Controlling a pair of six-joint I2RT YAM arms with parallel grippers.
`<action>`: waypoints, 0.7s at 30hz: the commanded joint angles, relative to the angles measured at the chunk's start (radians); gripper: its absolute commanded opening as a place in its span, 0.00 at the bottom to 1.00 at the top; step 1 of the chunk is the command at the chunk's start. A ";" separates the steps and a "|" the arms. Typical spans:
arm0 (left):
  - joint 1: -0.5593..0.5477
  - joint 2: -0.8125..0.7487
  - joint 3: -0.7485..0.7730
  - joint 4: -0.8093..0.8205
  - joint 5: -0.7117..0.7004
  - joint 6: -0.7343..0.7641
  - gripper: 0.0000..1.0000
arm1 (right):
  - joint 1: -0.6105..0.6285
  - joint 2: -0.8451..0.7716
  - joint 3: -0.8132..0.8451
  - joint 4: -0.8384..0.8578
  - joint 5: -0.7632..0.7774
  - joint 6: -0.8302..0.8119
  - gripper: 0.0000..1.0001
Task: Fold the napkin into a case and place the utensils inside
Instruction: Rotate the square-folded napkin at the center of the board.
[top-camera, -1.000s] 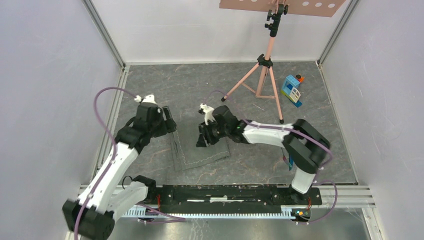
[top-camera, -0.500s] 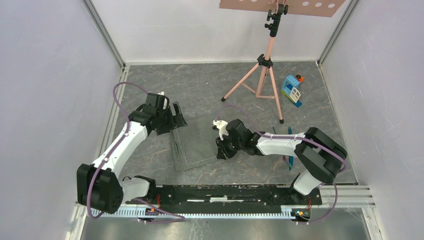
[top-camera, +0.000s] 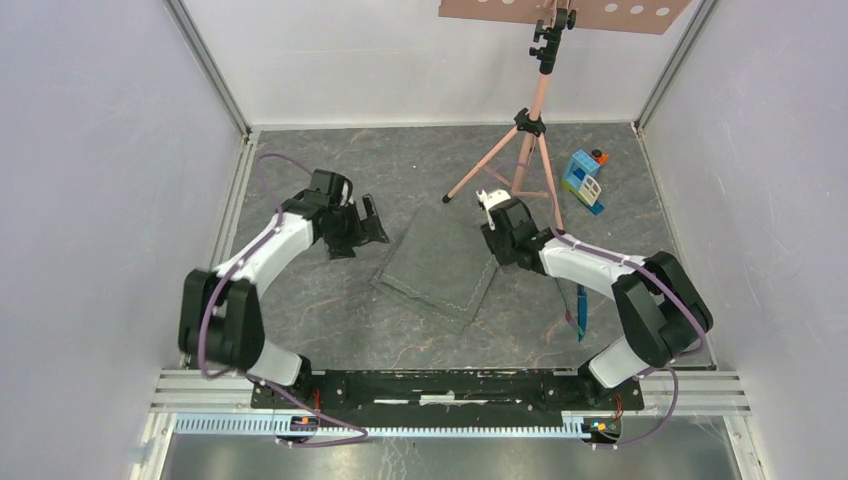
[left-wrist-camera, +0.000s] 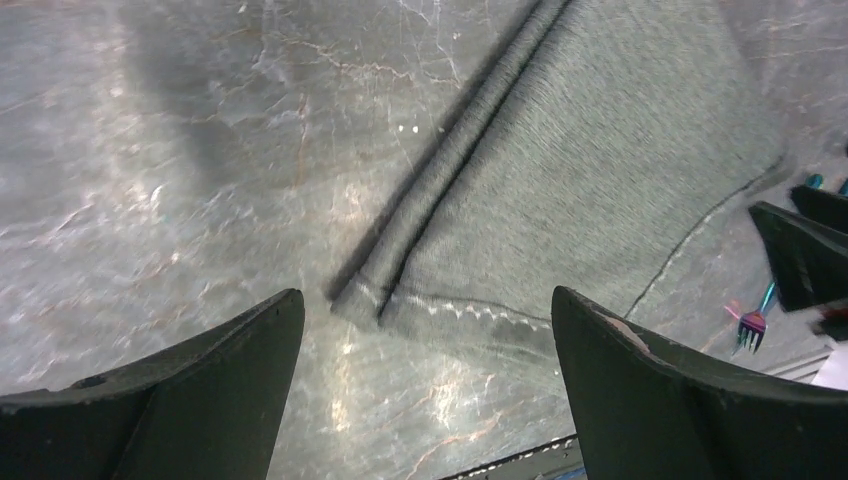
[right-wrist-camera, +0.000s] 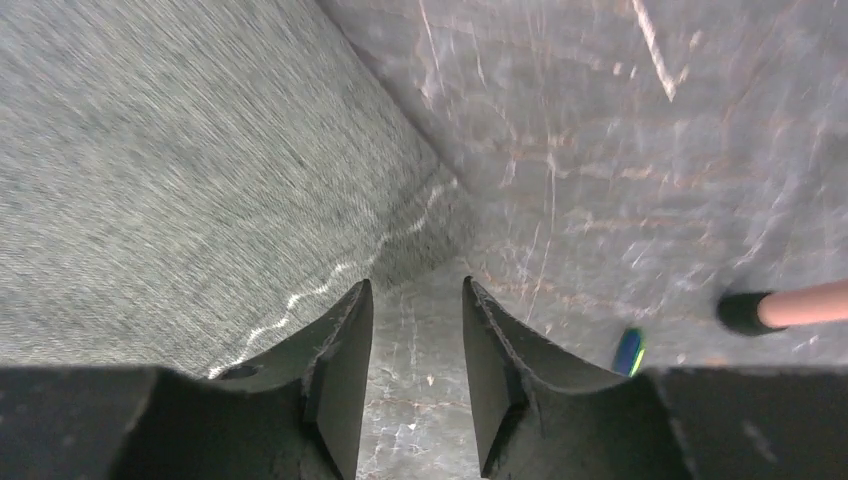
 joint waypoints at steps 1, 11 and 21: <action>0.003 0.155 0.047 0.099 0.086 -0.046 0.99 | 0.010 -0.074 0.123 -0.040 -0.137 -0.060 0.48; -0.036 0.306 0.002 0.131 0.138 -0.019 0.91 | -0.010 -0.190 -0.079 0.067 -0.434 0.092 0.62; -0.309 0.090 -0.312 0.329 0.197 -0.244 0.74 | -0.057 -0.251 -0.137 0.040 -0.477 0.094 0.63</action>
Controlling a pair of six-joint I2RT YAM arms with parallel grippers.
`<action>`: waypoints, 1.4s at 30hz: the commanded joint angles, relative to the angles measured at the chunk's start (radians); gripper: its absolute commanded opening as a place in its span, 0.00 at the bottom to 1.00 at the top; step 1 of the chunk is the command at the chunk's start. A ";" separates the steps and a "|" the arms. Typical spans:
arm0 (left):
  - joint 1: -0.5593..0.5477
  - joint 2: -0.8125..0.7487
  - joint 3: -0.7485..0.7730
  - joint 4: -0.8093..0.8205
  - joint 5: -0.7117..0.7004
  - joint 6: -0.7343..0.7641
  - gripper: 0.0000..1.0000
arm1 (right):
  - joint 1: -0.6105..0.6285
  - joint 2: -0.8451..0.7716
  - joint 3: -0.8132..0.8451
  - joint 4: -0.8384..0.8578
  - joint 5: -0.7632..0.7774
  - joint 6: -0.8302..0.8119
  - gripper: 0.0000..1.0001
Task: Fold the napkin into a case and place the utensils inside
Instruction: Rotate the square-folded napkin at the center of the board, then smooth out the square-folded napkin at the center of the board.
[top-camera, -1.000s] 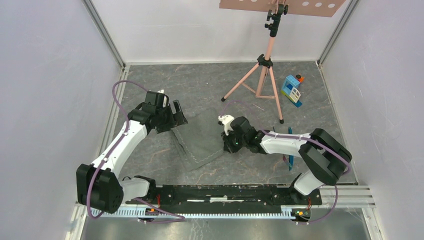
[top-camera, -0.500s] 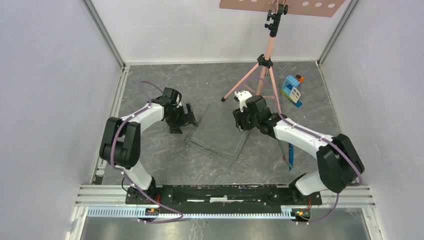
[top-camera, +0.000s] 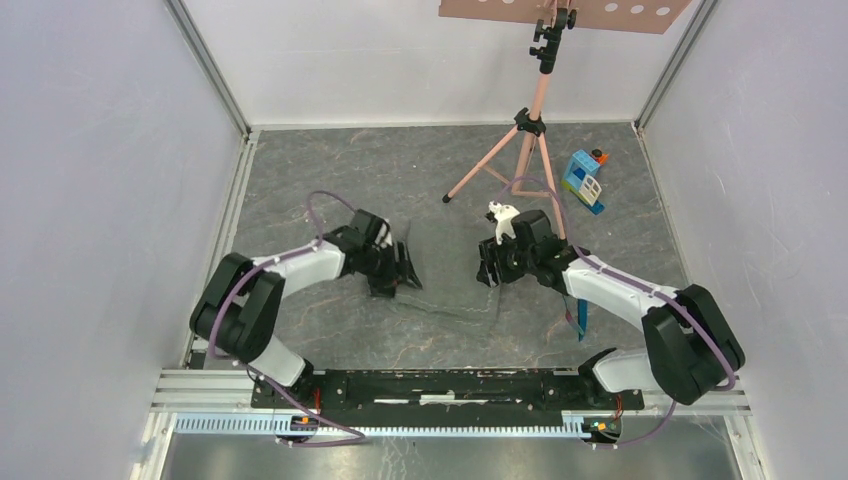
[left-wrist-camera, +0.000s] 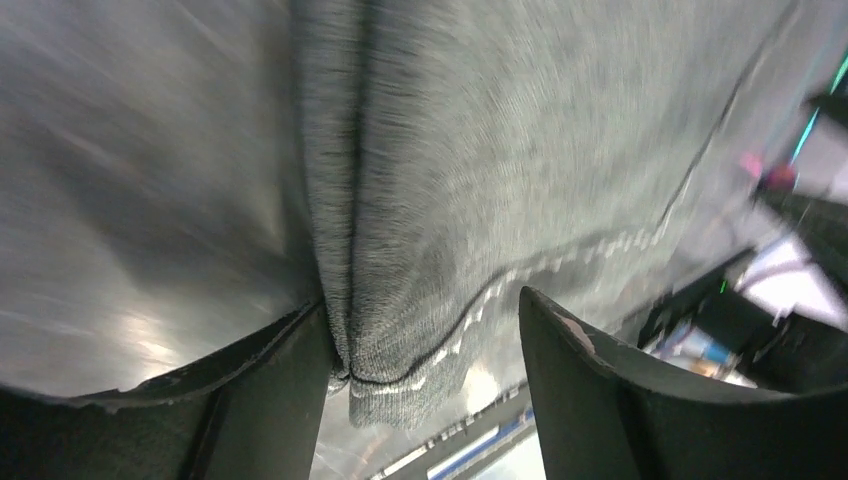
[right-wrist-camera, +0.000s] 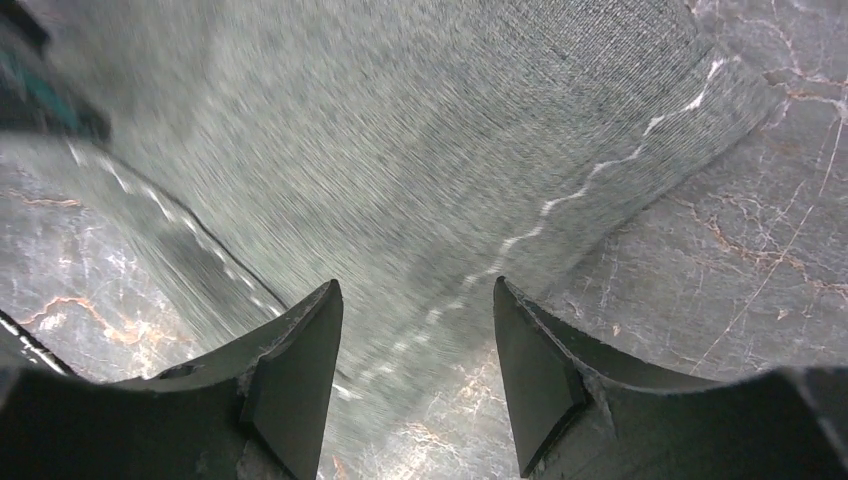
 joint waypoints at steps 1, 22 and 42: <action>-0.154 -0.140 -0.137 0.042 -0.037 -0.156 0.76 | -0.002 -0.071 -0.008 -0.007 -0.016 -0.001 0.63; -0.244 -0.324 -0.253 0.060 -0.040 -0.312 0.44 | -0.007 -0.350 -0.235 -0.184 0.098 0.247 0.51; -0.253 -0.297 -0.276 0.074 -0.069 -0.296 0.25 | -0.030 -0.366 -0.336 -0.067 -0.043 0.302 0.42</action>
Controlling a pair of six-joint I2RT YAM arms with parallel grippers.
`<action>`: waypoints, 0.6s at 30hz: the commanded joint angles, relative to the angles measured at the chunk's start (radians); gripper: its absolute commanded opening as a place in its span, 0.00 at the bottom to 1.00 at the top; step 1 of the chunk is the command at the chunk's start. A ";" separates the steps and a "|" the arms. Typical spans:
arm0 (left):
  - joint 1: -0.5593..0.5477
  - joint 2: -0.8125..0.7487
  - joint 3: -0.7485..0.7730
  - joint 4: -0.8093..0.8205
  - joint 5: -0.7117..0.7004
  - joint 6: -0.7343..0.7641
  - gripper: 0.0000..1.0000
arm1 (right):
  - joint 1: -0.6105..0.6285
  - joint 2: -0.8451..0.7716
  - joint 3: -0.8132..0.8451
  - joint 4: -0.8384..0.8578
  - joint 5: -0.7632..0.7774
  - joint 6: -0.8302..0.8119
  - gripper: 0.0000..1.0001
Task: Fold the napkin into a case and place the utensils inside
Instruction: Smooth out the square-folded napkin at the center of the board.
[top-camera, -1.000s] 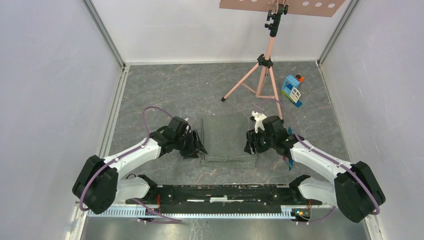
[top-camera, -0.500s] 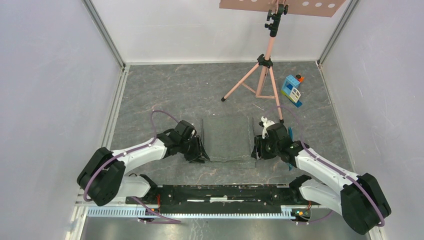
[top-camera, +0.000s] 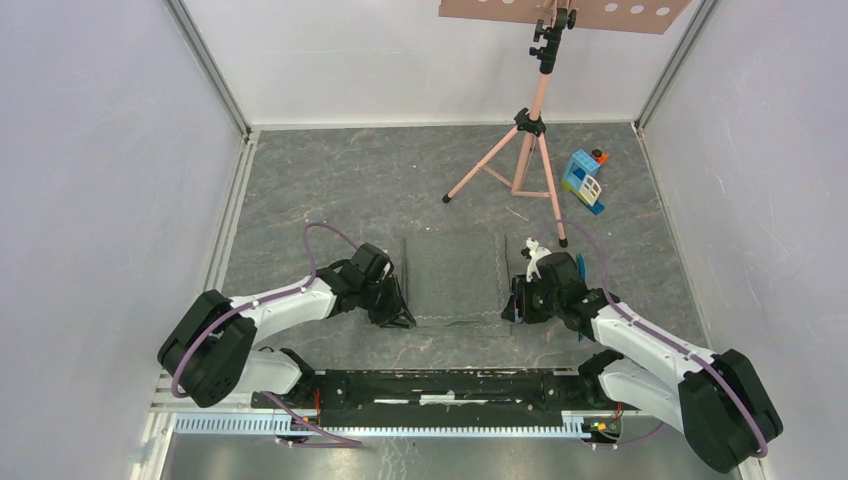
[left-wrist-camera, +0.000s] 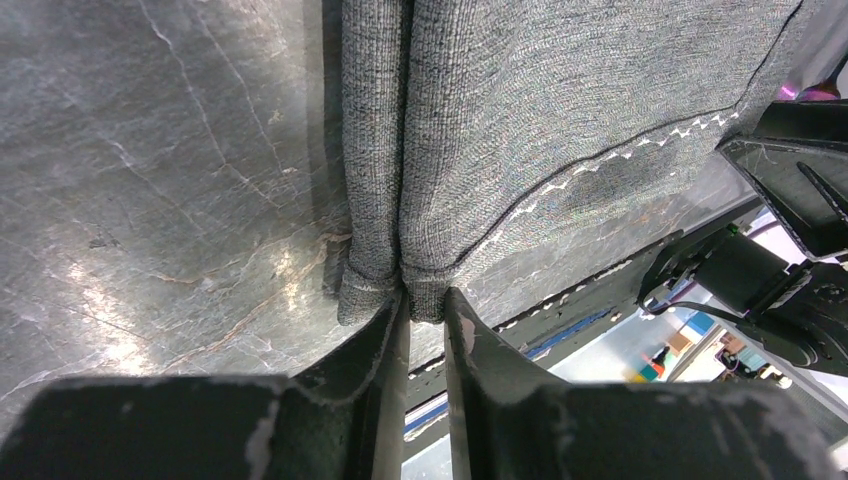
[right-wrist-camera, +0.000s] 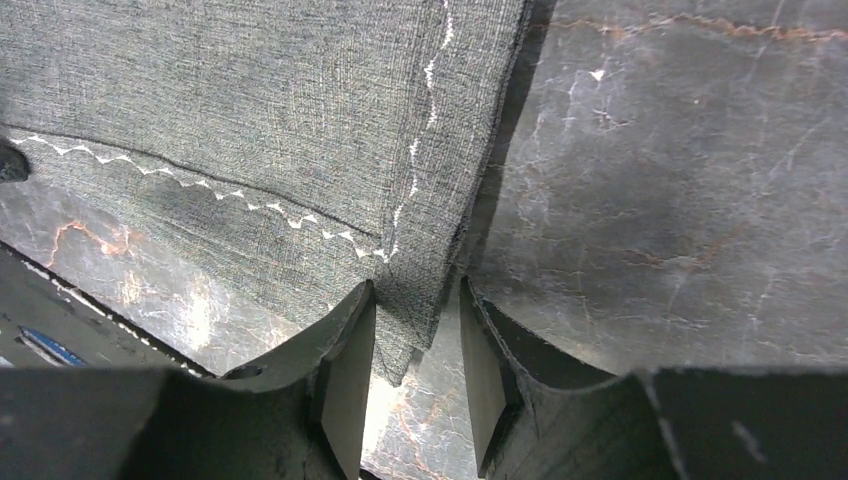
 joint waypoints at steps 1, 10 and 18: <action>-0.006 -0.017 -0.007 0.021 -0.011 -0.020 0.25 | -0.002 -0.014 -0.019 0.050 -0.054 0.023 0.41; -0.006 -0.024 -0.008 0.022 -0.018 -0.021 0.16 | -0.002 -0.042 -0.024 0.029 -0.049 0.023 0.26; -0.006 -0.047 -0.003 0.002 -0.023 -0.019 0.08 | -0.002 -0.059 0.006 -0.006 -0.040 0.016 0.16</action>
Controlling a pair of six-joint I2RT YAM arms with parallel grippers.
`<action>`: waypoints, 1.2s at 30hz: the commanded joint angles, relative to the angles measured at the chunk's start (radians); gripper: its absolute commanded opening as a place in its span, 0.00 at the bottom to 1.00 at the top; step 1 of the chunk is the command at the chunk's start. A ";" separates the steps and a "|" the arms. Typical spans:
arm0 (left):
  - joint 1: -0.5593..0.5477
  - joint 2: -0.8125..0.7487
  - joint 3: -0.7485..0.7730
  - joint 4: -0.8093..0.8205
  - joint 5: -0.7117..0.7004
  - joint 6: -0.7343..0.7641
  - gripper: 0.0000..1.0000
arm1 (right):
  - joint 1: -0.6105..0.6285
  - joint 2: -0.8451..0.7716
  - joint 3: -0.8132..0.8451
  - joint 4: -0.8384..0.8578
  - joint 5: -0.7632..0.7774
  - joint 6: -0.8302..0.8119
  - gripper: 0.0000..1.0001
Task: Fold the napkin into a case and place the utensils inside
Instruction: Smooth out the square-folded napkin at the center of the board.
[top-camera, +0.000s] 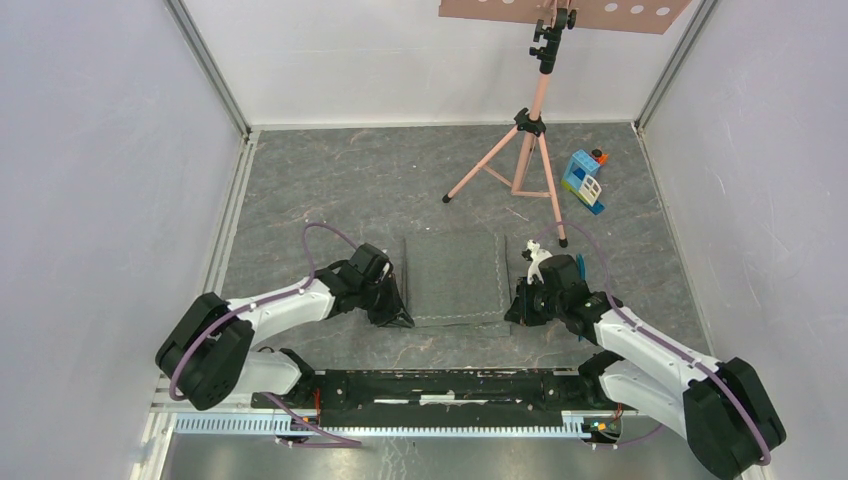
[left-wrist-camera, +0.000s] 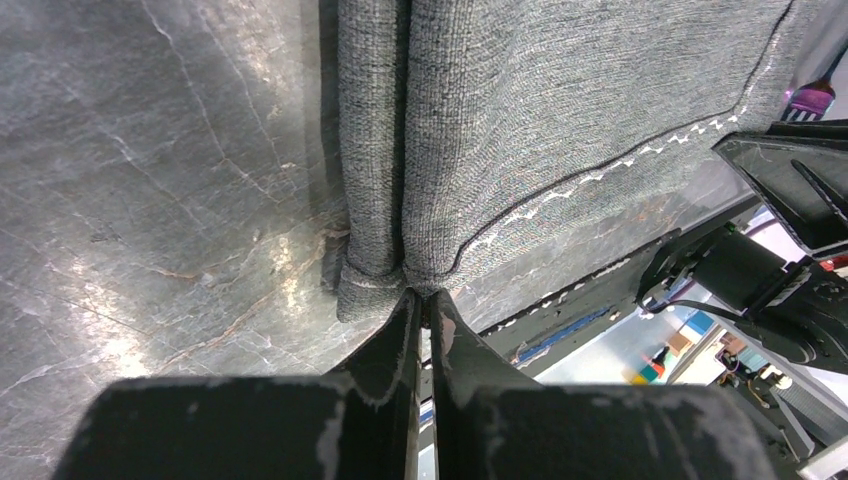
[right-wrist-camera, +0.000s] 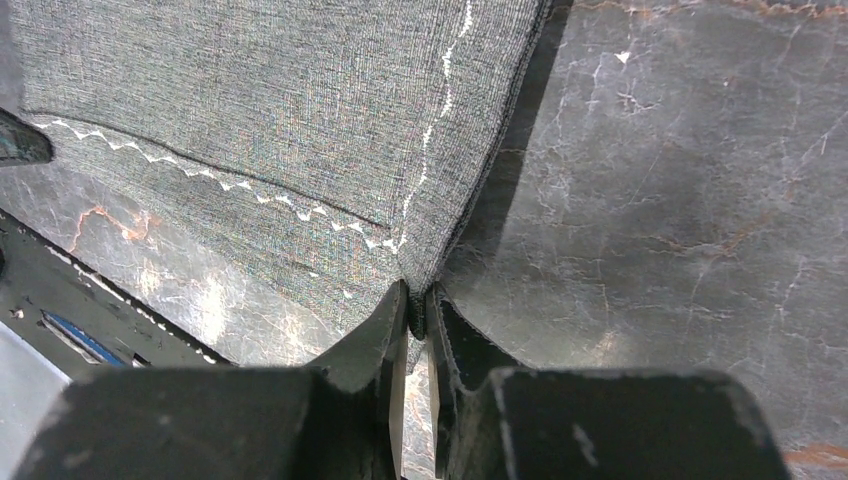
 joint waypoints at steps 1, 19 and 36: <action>-0.006 -0.045 0.006 -0.004 -0.024 -0.016 0.07 | -0.002 -0.021 0.033 -0.018 0.001 -0.002 0.15; -0.006 -0.099 -0.001 -0.051 -0.029 -0.007 0.02 | -0.002 -0.060 0.081 -0.110 -0.006 -0.035 0.14; -0.006 -0.094 -0.005 -0.034 -0.017 -0.009 0.02 | -0.002 -0.050 0.042 -0.039 -0.033 -0.016 0.07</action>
